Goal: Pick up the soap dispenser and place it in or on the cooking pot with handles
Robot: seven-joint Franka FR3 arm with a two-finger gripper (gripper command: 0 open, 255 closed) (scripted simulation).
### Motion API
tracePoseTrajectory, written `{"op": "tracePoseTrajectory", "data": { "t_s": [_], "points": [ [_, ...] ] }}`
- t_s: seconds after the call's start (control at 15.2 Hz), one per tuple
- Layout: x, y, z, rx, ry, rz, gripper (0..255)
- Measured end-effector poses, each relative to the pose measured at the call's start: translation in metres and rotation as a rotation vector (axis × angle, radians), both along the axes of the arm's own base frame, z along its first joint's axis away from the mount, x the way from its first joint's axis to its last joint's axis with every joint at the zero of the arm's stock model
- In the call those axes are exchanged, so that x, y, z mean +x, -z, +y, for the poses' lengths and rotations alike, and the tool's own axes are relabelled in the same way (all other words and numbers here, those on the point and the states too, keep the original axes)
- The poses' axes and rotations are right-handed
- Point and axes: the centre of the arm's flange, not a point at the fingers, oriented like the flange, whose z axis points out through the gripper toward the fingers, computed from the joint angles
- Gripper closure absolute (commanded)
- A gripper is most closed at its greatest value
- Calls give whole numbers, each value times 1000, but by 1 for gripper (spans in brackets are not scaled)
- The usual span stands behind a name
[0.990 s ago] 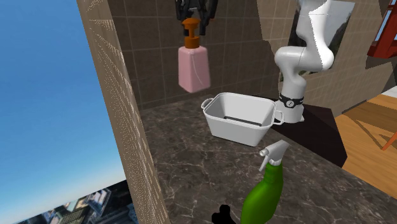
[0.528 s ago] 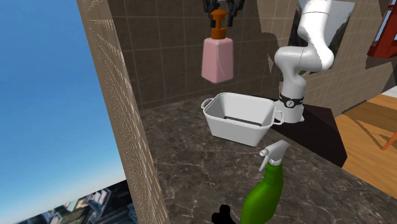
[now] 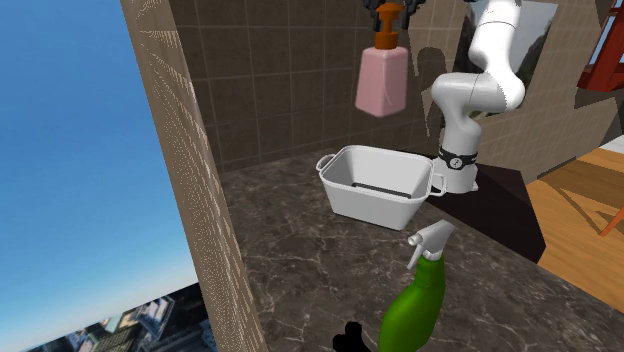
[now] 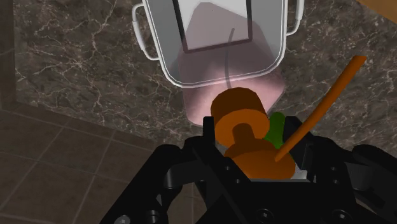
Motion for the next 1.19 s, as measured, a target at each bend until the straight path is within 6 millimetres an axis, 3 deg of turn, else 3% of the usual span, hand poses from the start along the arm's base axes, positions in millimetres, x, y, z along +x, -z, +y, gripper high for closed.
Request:
{"op": "tracePoseTrajectory", "data": {
  "t_s": [1.19],
  "points": [
    [-4, 92, 5, 0, 0, 1, 255]
  ]
}}
